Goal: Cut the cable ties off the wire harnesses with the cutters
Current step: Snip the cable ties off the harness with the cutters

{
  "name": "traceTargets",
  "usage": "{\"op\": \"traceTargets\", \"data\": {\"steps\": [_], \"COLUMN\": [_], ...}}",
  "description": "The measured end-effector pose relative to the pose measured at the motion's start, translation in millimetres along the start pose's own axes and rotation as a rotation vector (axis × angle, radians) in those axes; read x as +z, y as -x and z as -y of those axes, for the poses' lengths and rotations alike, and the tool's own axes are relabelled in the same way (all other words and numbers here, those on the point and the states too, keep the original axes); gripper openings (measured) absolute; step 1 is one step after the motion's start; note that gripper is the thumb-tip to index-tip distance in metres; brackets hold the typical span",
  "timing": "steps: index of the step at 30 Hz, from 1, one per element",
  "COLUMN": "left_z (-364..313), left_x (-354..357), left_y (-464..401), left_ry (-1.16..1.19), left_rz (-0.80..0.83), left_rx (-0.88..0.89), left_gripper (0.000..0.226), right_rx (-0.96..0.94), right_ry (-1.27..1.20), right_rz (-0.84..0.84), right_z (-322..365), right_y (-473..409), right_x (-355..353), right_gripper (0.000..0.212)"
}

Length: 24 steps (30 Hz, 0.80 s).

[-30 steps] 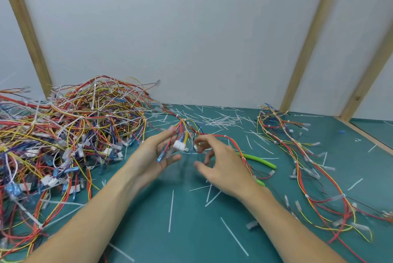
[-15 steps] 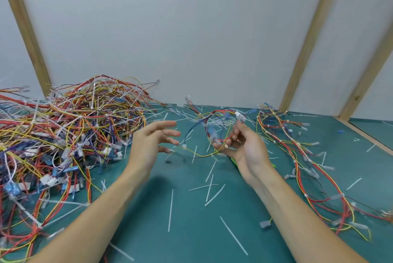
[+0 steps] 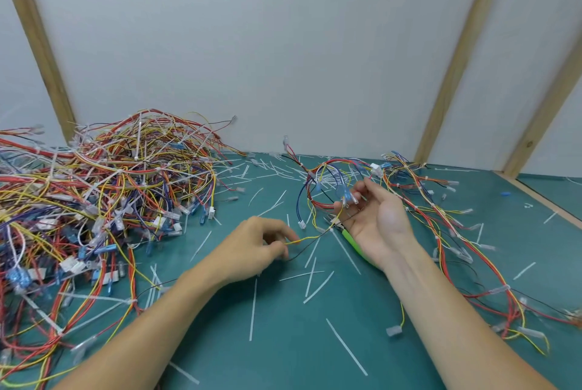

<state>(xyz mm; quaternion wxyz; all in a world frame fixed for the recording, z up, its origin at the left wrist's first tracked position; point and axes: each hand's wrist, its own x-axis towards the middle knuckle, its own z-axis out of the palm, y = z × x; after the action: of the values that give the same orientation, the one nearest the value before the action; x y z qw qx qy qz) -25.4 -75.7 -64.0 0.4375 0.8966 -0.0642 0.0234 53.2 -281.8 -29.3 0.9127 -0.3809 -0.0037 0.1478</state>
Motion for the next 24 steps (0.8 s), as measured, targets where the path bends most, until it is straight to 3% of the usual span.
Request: {"op": "traceTargets", "data": {"steps": [3,6,13,15,18,20,22,24], "left_z": [-3,-11,3,4,2,3,8,12], "left_x": [4,6,10,11,15,13,9,8], "left_y": [1,1,3,1,-2,-4,-7,-8], "left_ry": [-0.046,-0.061,-0.231,-0.214,-0.113,0.008,0.085,0.140], "left_rz": [-0.307,-0.568,-0.310,-0.270,-0.394,-0.496,-0.563,-0.557], "left_rx": [0.205,0.395,0.312,0.300,0.330,0.324,0.285,0.226], "left_gripper": [0.035,0.012,0.055,0.052,0.027,0.016,0.012,0.012], "right_rx": [0.021,0.058,0.121,0.122,0.101,-0.047,-0.370,-0.617], "right_ry": [0.017,0.041,0.073,0.065,0.103,0.361,0.927,1.504], "right_rz": [0.030,0.097,0.184,0.192,0.222,0.097,-0.173,-0.315], "right_z": [-2,-9,-16,-16,-12,-10,-7,-3], "right_y": [1,3,6,5,3,1,1,2], "right_x": [2,5,8,5,3,2,-4,-12], "right_gripper": [0.024,0.019,0.011,0.015,0.034,0.032,0.030,0.024]}}
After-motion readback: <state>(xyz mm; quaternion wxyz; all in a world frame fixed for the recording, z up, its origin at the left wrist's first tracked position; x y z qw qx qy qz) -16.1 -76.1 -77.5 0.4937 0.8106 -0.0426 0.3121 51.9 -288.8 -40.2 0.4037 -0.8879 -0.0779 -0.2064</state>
